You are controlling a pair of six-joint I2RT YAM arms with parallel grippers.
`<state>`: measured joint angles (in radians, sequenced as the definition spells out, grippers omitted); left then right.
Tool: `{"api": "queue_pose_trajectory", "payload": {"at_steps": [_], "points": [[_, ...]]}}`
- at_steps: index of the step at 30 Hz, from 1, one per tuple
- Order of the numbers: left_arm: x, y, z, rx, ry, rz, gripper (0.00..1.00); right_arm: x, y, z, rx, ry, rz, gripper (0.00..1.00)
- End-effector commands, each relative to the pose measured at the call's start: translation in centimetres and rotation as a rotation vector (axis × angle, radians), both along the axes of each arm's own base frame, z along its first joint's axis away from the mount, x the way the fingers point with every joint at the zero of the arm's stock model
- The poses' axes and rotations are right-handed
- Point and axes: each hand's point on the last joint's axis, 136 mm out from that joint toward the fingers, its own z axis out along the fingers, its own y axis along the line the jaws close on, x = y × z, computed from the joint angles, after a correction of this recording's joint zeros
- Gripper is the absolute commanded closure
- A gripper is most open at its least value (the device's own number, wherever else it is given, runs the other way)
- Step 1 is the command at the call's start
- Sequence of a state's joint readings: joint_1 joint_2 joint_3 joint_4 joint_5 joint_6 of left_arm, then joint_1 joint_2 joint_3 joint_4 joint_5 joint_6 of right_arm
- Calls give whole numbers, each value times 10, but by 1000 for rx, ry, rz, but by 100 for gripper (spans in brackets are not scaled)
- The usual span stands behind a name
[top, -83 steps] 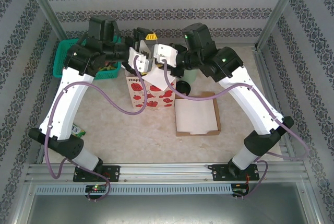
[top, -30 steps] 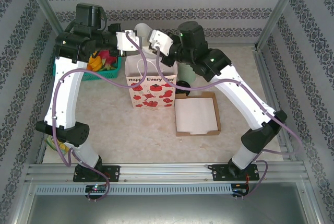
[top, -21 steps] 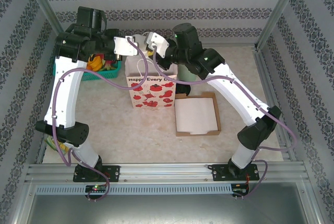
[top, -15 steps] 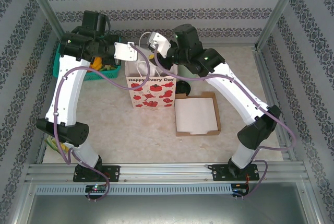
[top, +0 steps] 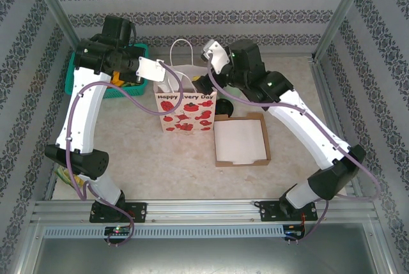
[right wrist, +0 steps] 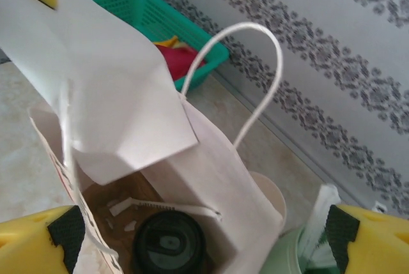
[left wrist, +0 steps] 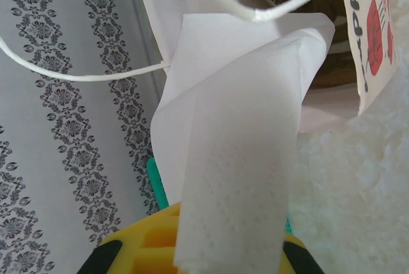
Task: Pack the takeout coffee
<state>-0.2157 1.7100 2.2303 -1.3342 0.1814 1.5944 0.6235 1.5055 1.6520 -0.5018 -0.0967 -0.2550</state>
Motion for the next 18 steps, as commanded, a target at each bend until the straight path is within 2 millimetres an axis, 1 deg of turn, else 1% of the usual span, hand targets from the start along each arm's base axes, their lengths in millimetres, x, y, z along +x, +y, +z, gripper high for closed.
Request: {"api": "queue_pose_trajectory", "payload": {"at_steps": [1, 4, 6, 7, 10, 14, 18], "points": [[-18, 4, 10, 57, -10, -53, 100, 9, -25, 7, 35, -32, -149, 2], [-29, 3, 15, 46, -9, -78, 100, 11, -38, 5, 58, -46, -211, 2], [-35, 1, 12, 45, 8, -96, 100, 13, -44, 3, 75, -44, -237, 2], [-34, 0, 8, 50, 17, -101, 100, 12, -46, 3, 83, -42, -244, 2], [-27, -5, -9, 81, 47, -120, 100, 10, -47, -1, 82, -30, -245, 2], [-15, -16, -21, 85, 66, -151, 100, 6, -50, -2, 79, -27, -248, 2], [-1, -25, -39, 102, 93, -170, 100, 2, -56, -7, 72, -28, -262, 2]]}}
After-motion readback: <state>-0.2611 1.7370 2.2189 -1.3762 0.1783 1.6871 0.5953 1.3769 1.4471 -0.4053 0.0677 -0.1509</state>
